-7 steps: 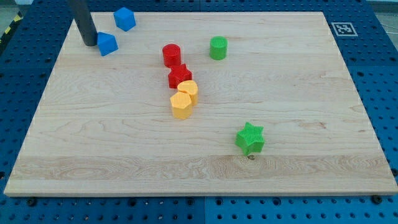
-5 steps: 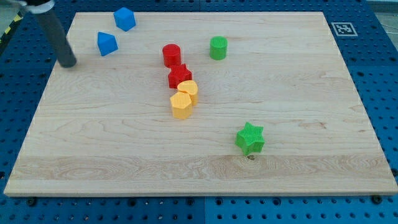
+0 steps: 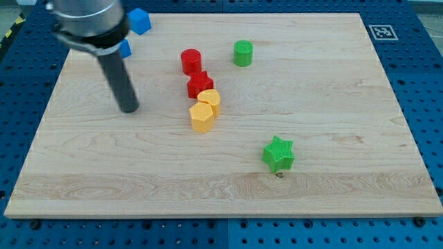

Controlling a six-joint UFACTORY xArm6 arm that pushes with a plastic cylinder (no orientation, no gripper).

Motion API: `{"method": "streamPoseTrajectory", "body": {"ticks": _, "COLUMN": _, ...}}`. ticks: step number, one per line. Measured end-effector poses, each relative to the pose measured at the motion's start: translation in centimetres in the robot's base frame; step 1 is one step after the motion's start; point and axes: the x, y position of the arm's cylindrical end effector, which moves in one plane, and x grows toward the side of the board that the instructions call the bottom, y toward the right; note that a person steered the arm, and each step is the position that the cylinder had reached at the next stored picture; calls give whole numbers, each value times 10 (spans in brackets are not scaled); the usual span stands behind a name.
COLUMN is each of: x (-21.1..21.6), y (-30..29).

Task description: Slide triangle to the top left corner

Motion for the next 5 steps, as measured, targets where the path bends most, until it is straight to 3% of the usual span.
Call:
{"method": "streamPoseTrajectory", "body": {"ticks": 4, "x": -155, "y": 23}}
{"method": "streamPoseTrajectory", "body": {"ticks": 5, "x": -160, "y": 8}}
